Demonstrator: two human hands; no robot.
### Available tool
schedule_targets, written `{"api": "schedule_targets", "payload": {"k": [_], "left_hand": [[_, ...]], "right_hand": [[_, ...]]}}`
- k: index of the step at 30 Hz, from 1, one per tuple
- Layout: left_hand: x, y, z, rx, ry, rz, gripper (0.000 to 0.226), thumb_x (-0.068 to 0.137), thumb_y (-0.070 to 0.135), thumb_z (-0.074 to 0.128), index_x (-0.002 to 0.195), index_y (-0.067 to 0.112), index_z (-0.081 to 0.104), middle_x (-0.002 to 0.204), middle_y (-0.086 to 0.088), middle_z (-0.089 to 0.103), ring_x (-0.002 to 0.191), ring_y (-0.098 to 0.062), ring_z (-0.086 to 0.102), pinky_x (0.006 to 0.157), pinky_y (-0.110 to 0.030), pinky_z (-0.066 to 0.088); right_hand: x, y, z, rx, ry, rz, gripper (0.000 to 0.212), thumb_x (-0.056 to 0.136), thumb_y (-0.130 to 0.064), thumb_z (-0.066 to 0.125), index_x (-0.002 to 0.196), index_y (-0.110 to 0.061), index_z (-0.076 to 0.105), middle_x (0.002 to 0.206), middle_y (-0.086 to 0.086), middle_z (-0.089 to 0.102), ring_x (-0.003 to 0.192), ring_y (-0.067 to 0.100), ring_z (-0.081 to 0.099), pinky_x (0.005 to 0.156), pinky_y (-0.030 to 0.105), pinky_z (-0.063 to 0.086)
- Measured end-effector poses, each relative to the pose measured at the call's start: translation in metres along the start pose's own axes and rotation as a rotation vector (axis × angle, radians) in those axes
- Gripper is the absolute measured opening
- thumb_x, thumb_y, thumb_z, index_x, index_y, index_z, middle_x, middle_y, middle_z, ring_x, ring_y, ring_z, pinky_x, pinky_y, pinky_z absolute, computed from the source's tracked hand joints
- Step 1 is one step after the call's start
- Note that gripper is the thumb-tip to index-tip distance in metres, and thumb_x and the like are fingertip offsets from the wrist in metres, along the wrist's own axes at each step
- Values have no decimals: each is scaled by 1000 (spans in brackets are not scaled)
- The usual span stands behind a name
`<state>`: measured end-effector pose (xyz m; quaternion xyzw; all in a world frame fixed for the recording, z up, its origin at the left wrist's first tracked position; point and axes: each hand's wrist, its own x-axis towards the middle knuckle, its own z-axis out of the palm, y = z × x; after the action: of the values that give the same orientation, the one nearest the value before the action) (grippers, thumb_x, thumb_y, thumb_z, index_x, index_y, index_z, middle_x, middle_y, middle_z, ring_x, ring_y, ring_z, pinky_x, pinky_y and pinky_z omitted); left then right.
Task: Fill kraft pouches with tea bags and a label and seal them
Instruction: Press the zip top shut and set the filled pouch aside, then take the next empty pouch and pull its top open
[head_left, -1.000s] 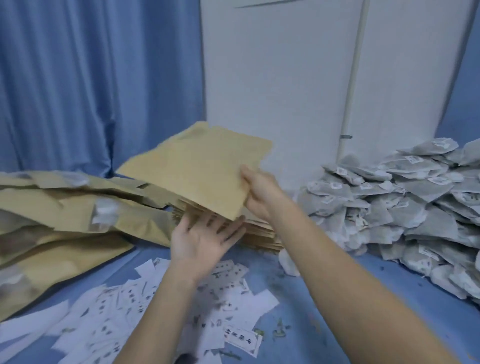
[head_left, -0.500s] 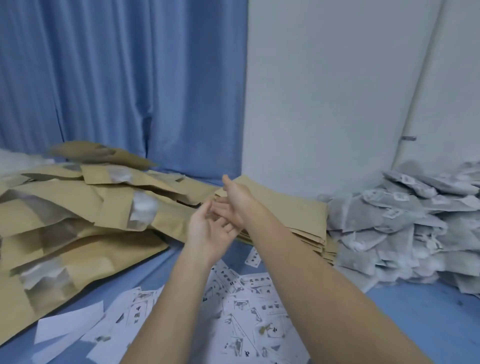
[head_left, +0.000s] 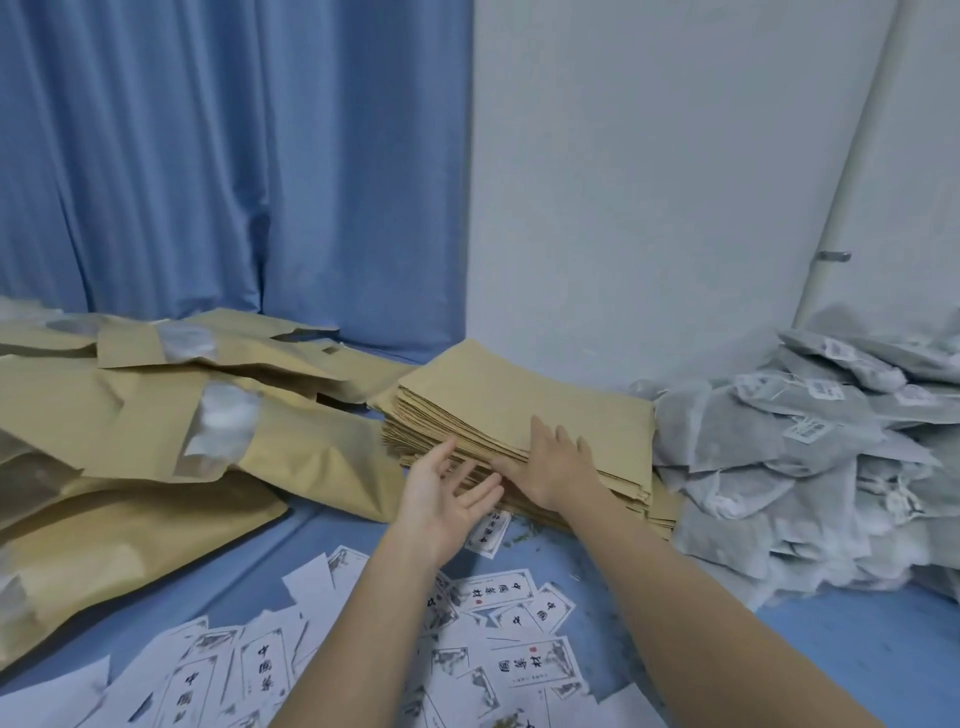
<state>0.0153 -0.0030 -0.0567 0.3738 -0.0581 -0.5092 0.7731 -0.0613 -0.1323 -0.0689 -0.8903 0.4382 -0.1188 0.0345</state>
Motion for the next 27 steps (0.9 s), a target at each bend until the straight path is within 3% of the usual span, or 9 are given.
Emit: {"api": "schedule_targets", "payload": {"k": [2,5,9,12,14,17,21,24,27], "left_hand": [[5,-4,-1,2,16,-2,66,93,23,57,147,7,21,137,-19,44,113,-47,52,93,-49,47],[6,-10,0,2,9,-24,54,91,23,59,137,9,35,132,-18,46,108,-44,54,100,-49,43],[-7,-13,7,9,-90,-37,32,84,24,66,108,6,56,113,-15,58,94,-31,64,89,-41,52],[-23,-14,16,58,-126,-4,34,85,24,66,112,9,53,92,-11,61,72,-23,65,66,-32,57],[-33,-15,22,62,-74,33,42,93,20,58,129,2,46,102,-16,59,72,-22,61,65,-30,52],[-51,-17,29,107,-4,107,37,102,15,42,131,-8,41,119,-24,53,87,-27,59,73,-32,51],[-86,-23,36,318,78,375,17,102,12,38,113,2,46,85,-11,53,77,-21,53,61,-32,46],[-107,-31,36,690,122,789,37,98,1,36,132,8,48,118,-7,60,103,-16,55,83,-19,42],[-128,-39,33,978,35,1088,85,78,-22,29,140,36,40,139,8,49,124,-5,46,95,-1,30]], "right_hand": [[-3,3,5,-102,78,-35,79,89,-64,33,147,-12,18,141,10,44,133,25,34,111,41,19],[-17,0,5,-150,265,-183,51,96,-51,35,134,-19,41,108,10,65,103,28,57,90,35,37],[-45,-3,9,-232,765,-396,11,78,-30,73,85,-22,73,52,0,59,50,20,59,51,24,46],[-68,-7,14,-154,942,-496,7,79,-17,70,85,-14,73,60,0,61,60,19,63,55,27,51],[-84,-9,11,-74,974,-555,11,81,-9,66,89,-9,73,77,4,68,78,22,67,68,32,55],[-108,-11,-7,39,936,-605,17,85,-12,60,93,-6,73,88,8,71,84,24,67,76,33,55],[-151,-17,-46,455,488,-447,29,95,-28,45,112,-17,67,109,1,67,99,15,59,87,23,46],[-176,-21,-82,941,303,-180,29,96,-44,42,108,-31,65,108,-14,63,91,2,57,81,5,41],[-197,-14,-124,1609,199,-15,33,93,-48,40,105,-25,61,104,0,65,91,15,64,83,31,54]]}}
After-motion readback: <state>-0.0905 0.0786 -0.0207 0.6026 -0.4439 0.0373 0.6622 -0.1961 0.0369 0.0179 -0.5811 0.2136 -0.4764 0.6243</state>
